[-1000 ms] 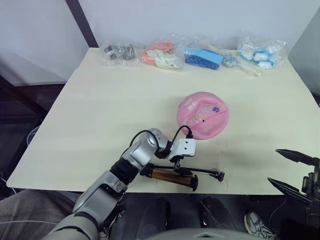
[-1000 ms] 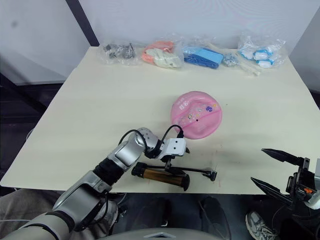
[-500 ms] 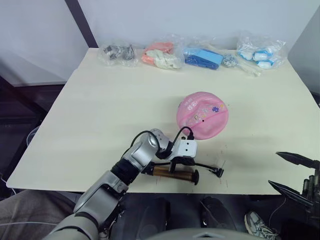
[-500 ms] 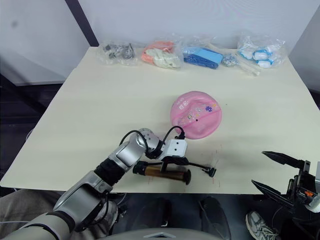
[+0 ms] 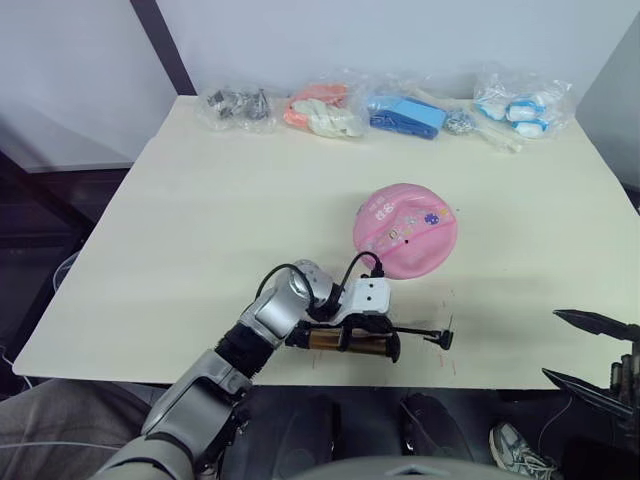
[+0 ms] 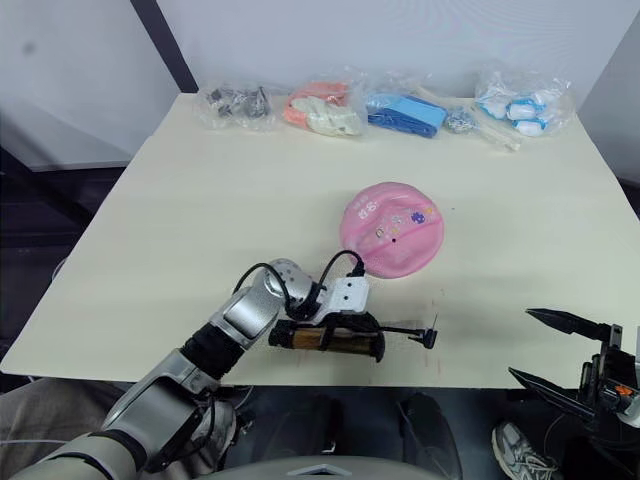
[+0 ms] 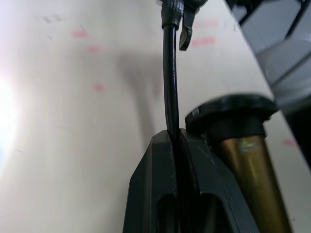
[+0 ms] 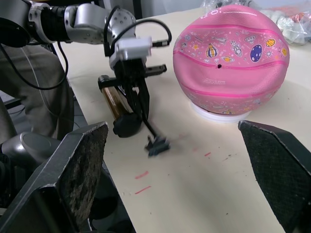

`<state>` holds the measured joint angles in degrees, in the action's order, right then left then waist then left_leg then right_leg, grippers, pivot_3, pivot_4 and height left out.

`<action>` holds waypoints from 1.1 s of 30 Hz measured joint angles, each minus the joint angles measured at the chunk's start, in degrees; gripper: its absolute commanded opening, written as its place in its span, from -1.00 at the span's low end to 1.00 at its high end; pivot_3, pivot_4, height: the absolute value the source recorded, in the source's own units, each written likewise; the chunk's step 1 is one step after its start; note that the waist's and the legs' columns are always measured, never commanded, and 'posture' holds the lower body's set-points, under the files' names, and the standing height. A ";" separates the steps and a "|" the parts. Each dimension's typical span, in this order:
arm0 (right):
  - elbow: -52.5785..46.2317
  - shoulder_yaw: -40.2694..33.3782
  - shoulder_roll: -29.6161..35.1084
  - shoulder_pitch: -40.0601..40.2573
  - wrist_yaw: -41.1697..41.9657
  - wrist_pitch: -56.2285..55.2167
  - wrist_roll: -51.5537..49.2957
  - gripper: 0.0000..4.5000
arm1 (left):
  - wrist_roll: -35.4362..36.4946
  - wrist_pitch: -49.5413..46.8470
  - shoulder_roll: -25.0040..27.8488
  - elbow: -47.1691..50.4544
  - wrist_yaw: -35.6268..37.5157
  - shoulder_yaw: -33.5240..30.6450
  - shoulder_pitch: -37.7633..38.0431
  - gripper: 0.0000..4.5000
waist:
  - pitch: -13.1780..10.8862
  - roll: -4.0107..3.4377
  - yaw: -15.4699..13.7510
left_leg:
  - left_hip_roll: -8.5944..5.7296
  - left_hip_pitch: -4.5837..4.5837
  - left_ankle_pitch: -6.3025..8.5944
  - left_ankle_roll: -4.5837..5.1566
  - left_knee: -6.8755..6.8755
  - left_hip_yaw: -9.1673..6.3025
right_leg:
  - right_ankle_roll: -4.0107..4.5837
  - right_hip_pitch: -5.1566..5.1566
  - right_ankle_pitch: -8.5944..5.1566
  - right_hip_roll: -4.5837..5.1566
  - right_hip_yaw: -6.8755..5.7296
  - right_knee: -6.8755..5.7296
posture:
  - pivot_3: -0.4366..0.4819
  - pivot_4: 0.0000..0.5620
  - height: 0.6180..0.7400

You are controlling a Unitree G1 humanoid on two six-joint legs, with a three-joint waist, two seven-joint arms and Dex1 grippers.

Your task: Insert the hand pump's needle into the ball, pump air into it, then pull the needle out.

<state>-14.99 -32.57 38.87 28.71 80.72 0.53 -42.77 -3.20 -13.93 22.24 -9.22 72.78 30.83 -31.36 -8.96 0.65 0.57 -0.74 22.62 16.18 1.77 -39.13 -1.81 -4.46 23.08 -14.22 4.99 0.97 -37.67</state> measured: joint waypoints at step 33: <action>-25.51 6.71 -13.71 4.24 -61.94 30.84 -26.01 1.00 | 10.22 -8.42 -9.26 9.02 -15.48 -4.64 5.96 -0.95 | 0.05 -0.11 0.08 | 0.00 0.03 0.00 0.00 0.00 -0.02 | 0.01 0.01 0.00 0.02 0.00 0.00 | -0.05 -0.47 0.94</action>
<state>-40.51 -25.86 25.17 32.95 18.78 31.37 -68.78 7.02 -22.36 12.98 -0.20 57.30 26.19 -25.40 -8.91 0.54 0.65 -0.74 22.65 16.18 1.77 -39.14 -1.83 -4.46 23.09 -14.22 5.01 0.98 -37.67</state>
